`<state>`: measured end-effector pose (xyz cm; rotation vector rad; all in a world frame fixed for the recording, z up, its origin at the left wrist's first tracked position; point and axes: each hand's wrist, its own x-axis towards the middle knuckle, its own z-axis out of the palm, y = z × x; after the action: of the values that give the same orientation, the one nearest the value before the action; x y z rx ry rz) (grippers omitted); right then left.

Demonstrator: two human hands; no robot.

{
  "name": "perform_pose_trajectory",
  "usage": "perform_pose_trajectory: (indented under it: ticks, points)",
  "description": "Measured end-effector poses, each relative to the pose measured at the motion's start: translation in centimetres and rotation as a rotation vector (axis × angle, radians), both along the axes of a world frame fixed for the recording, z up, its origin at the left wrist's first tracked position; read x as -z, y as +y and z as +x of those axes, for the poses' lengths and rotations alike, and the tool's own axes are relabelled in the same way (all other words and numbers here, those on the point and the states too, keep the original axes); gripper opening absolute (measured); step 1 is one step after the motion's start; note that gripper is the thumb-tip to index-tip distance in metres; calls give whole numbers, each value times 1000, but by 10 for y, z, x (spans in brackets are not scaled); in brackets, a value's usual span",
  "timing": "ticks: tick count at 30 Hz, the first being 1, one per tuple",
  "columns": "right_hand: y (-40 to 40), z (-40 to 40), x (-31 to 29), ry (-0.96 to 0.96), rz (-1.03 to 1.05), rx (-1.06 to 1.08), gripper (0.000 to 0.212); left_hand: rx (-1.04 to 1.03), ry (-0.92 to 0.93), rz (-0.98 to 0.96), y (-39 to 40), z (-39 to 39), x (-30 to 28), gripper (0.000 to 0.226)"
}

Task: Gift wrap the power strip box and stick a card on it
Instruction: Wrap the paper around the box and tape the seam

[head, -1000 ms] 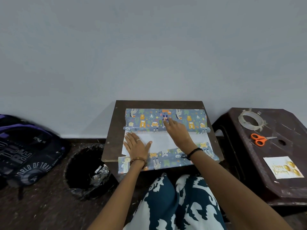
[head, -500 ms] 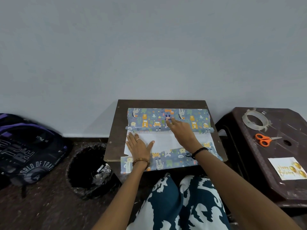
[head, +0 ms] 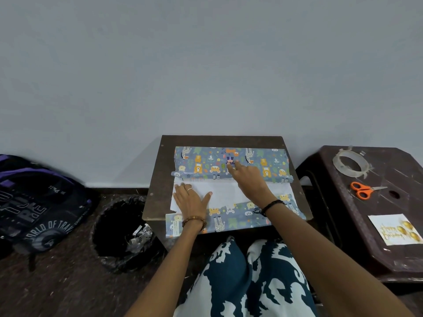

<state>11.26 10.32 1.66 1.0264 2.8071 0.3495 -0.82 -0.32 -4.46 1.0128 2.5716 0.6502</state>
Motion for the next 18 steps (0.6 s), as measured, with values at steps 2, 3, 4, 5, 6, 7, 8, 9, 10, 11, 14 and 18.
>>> perform_pose_trajectory:
  ticks: [2,3,4,5,6,7,8,9,10,11,14,18]
  points:
    - [0,-1,1,-3,1,1,63,1,3,2,0,0,-1,77]
    - [0,-2,1,-5,1,1,63,3,6,-2,0,0,-1,77]
    - [0,-2,1,-8,3,0,63,6,14,-9,0,0,-2,78]
    - [0,-2,1,-10,5,0,63,9,21,-14,0,0,-2,78]
    - [0,-2,1,-12,7,-1,63,11,21,-14,-1,1,-2,78]
    - [1,-2,0,-15,8,-4,63,11,15,-10,-1,1,-3,79]
    - [1,-2,0,-18,9,-6,64,13,11,-7,-1,1,-3,79]
    - [2,-1,0,-18,11,-8,64,14,9,-4,-1,1,-3,79]
    - [2,-1,0,-18,12,-9,64,14,6,0,-1,0,-3,80]
    - [2,0,0,-18,12,-11,64,11,3,5,0,0,-3,80]
    - [3,0,2,-27,9,-16,65,6,10,2,1,-1,1,80]
    - [7,-1,3,-23,32,-21,64,-10,0,102,2,-2,7,77]
